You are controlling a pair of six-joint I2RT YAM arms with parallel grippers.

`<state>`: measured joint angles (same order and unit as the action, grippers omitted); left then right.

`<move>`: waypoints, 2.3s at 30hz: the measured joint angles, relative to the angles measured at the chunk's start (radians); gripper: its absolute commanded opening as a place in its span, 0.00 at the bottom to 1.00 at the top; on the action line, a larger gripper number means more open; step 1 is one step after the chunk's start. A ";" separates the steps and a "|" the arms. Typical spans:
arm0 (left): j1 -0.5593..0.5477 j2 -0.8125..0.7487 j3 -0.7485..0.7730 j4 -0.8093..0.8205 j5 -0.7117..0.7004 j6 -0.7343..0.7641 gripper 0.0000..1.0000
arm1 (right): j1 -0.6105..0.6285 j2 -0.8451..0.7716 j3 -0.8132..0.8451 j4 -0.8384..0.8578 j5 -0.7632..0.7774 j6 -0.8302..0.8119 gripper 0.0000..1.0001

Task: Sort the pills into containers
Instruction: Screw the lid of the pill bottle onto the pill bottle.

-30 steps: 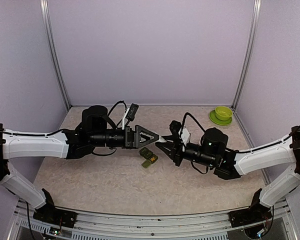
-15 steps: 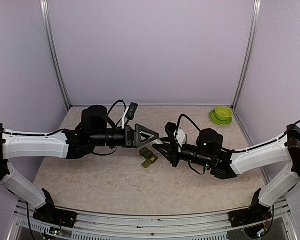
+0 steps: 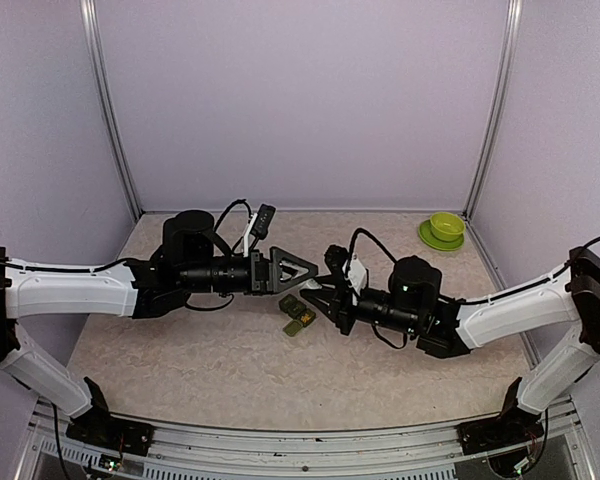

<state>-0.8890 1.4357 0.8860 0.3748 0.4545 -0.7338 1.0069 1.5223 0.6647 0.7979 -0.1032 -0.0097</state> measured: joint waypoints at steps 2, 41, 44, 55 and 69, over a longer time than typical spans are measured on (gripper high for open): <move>0.000 0.000 0.000 0.000 0.000 -0.001 0.99 | 0.003 0.005 0.003 0.000 -0.005 0.000 0.03; 0.000 -0.018 -0.029 0.080 -0.026 -0.023 0.99 | 0.027 -0.032 -0.027 0.018 0.087 -0.007 0.02; 0.000 -0.018 -0.029 0.080 -0.026 -0.023 0.99 | 0.027 -0.032 -0.026 0.018 0.094 -0.007 0.02; 0.004 -0.018 -0.041 0.086 -0.029 -0.024 0.99 | 0.027 -0.005 -0.005 0.021 0.101 0.001 0.01; 0.013 -0.018 -0.055 0.093 -0.048 -0.026 0.99 | 0.036 0.078 0.051 0.034 0.019 0.026 0.01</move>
<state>-0.8764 1.4181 0.8314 0.4679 0.4065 -0.7601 1.0431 1.6001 0.7155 0.8322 -0.0837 0.0166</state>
